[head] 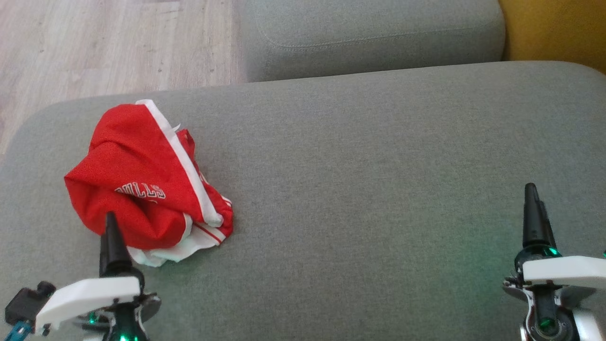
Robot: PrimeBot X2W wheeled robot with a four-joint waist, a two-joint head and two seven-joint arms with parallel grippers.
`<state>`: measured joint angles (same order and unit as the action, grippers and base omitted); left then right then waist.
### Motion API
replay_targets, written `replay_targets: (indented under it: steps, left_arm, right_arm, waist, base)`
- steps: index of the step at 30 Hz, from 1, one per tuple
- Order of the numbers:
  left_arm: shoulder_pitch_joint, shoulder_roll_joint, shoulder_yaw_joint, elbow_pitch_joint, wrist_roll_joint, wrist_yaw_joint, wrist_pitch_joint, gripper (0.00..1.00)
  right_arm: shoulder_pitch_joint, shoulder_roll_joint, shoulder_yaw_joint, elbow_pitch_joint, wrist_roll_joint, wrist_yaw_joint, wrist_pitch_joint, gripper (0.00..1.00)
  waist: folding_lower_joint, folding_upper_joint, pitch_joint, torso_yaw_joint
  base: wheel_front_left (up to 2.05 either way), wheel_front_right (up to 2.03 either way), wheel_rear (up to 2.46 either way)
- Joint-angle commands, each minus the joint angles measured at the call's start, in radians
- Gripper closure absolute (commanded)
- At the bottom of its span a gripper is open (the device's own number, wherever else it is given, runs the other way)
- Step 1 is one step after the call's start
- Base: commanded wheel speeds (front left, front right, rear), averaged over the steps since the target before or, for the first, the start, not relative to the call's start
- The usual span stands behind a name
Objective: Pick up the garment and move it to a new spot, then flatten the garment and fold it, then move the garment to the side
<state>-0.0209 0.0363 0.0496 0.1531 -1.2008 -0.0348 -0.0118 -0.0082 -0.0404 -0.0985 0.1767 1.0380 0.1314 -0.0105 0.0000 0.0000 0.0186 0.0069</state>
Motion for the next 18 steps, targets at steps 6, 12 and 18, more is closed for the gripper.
replay_targets:
  steps: [6, 12, 18]
  left_arm:
    - [-0.059, 0.008, -0.037, -0.066, 0.144, 0.011, -0.028, 0.00]
    - [-0.065, 0.009, -0.084, -0.069, 0.273, 0.004, -0.045, 0.00]
    - [-0.072, 0.014, -0.131, -0.067, 0.389, 0.001, -0.063, 0.00]
  right_arm:
    - [-0.040, -0.006, 0.026, -0.065, -0.127, 0.000, -0.028, 0.00]
    - [-0.039, -0.007, 0.047, -0.082, -0.230, 0.000, -0.045, 0.00]
    - [-0.036, -0.007, 0.065, -0.094, -0.330, 0.000, -0.063, 0.00]
  waist:
    - [0.0000, 0.0000, 0.003, -0.001]
    - [0.0000, 0.0000, 0.005, 0.001]
    - [0.0000, 0.0000, 0.004, 0.003]
  base:
    - [0.00, 0.00, 0.00]
    - [0.00, 0.00, 0.00]
    - [0.00, 0.00, 0.00]
